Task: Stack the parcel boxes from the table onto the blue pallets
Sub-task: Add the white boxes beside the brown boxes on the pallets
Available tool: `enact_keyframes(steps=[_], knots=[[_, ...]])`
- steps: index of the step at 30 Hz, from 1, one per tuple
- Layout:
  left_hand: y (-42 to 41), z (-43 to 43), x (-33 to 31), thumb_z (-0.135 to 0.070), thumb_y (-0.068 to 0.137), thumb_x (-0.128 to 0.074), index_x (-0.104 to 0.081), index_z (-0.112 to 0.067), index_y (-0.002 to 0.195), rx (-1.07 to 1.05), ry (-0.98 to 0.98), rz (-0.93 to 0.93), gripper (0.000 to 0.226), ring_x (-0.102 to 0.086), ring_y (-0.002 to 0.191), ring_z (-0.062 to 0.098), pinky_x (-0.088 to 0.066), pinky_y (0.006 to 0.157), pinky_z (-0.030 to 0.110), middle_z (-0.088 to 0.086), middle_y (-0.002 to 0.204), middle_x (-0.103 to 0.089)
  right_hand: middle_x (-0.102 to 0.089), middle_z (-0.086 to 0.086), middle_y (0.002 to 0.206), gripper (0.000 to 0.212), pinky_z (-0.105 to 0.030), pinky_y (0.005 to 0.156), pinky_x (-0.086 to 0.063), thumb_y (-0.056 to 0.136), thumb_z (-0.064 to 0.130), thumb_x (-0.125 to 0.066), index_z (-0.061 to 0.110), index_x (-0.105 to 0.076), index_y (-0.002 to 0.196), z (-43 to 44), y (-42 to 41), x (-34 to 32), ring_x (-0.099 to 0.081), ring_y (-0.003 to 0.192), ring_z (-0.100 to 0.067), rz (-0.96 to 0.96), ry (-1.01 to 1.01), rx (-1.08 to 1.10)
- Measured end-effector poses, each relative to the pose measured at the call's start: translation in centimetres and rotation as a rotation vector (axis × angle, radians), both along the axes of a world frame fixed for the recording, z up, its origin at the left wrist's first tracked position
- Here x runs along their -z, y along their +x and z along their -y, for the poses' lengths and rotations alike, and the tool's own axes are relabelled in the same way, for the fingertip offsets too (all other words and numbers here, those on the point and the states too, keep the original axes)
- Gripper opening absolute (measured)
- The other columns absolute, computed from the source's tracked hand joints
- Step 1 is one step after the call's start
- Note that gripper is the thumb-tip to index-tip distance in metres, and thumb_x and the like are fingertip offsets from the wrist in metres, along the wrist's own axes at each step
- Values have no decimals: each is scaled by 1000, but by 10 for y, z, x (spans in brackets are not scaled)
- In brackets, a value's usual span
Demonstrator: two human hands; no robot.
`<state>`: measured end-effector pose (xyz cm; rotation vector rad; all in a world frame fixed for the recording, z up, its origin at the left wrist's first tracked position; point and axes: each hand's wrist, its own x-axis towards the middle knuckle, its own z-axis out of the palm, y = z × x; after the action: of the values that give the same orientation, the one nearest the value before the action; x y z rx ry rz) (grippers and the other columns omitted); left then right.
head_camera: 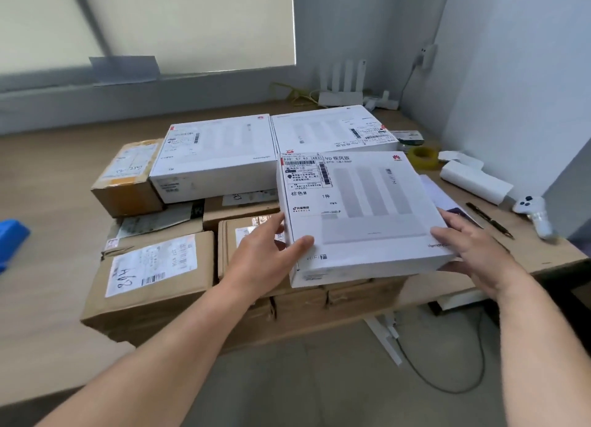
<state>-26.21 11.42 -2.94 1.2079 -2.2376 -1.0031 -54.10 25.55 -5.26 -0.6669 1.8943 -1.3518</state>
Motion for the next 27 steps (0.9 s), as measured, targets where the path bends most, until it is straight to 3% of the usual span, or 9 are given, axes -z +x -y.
enact_keyframes(steps=[2,4,7,9,11,13,15,20,27], knots=[[0,-2,0,-46,86,-62,-45,-46,127,11,58,-66,44,-60,86,-6,-48,74,18,-23,110,-53,-66,10,105,42,-35,70,-54,95,14,-53,35,-54,131,-2,-1,-1,-60,87,-11,28,-25,-36],[4,-2,2,-43,86,-64,-44,-53,123,20,114,-124,43,-62,89,-5,-52,83,25,-24,116,-57,-67,10,106,46,-36,71,-54,94,11,-52,36,-53,132,-4,-1,-1,-61,88,-11,60,-58,-70],[14,1,5,-46,78,-70,-36,-54,134,83,171,-168,66,-57,109,0,-48,96,36,-25,126,-55,-64,0,114,54,-41,81,-53,92,6,-53,38,-49,136,-8,4,-3,-60,93,-16,87,-131,-104],[22,1,3,-38,77,-75,-27,-52,141,134,169,-191,82,-49,119,1,-42,103,35,-22,136,-46,-62,-3,117,63,-43,86,-52,87,6,-59,40,-46,138,-12,10,-5,-60,97,-18,74,-201,-111],[34,6,2,-34,74,-79,-16,-44,148,157,125,-184,97,-41,124,2,-39,105,34,-15,145,-33,-66,0,114,73,-36,79,-58,73,20,-73,42,-46,137,-15,21,-10,-63,97,-17,49,-269,-119],[47,12,-2,-45,65,-81,-8,-44,148,193,80,-182,111,-35,128,2,-40,105,37,-13,146,-24,-69,2,110,94,-28,69,-58,49,43,-87,44,-48,134,-15,37,-17,-67,95,-15,25,-314,-120],[65,19,-6,-54,58,-78,-6,-47,148,231,56,-212,116,-33,130,2,-47,100,38,-17,143,-23,-68,-2,114,105,-28,70,-57,37,55,-90,46,-48,133,-11,54,-23,-67,99,-18,-3,-358,-116],[126,37,-16,-32,66,-83,-10,-47,146,245,-43,-351,109,-41,125,2,-51,88,21,-11,142,-33,-64,-6,122,99,-43,88,-53,42,59,-88,49,-46,132,12,111,-40,-63,111,-26,-94,-447,-145],[251,68,-22,-23,62,-80,-24,-67,126,133,-114,-442,96,-46,117,-8,-49,82,12,-22,132,-39,-67,-2,115,88,-36,85,-55,49,54,-87,38,-48,126,72,215,-56,-65,108,-21,-188,-455,-280]])
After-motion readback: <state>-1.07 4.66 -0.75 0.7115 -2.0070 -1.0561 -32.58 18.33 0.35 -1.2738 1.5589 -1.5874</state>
